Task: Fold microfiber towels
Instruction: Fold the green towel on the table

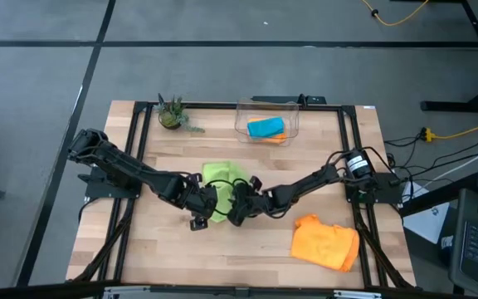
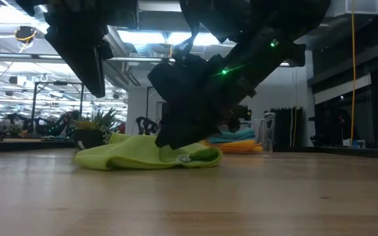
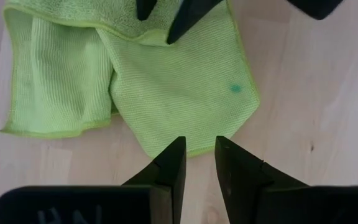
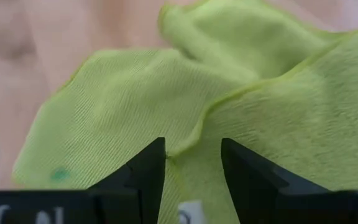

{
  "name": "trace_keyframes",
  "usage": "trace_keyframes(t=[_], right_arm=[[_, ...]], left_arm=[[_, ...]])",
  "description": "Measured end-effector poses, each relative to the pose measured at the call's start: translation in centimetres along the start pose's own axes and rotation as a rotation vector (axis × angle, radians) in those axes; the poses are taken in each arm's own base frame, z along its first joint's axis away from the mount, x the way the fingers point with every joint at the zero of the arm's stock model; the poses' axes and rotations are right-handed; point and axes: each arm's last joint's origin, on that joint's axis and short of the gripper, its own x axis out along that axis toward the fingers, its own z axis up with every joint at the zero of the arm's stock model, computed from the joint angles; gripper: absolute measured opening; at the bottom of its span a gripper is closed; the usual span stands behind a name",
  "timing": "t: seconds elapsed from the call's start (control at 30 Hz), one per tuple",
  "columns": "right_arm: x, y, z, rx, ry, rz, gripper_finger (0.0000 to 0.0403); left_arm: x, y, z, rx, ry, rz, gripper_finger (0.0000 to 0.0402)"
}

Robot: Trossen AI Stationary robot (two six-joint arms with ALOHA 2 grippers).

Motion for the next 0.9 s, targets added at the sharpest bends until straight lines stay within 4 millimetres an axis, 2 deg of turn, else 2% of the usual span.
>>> trace_keyframes(t=[0.47,0.9], right_arm=[[0.0,0.3,0.3,0.073,-0.062,-0.005,0.0159],[1.3,0.2,-1.0,0.135,-0.040,-0.014,0.0159]], left_arm=[[0.0,0.1,0.1,-0.001,-0.026,0.042,0.0080],[0.0,0.1,0.3,-0.006,-0.051,0.043,0.0080]])
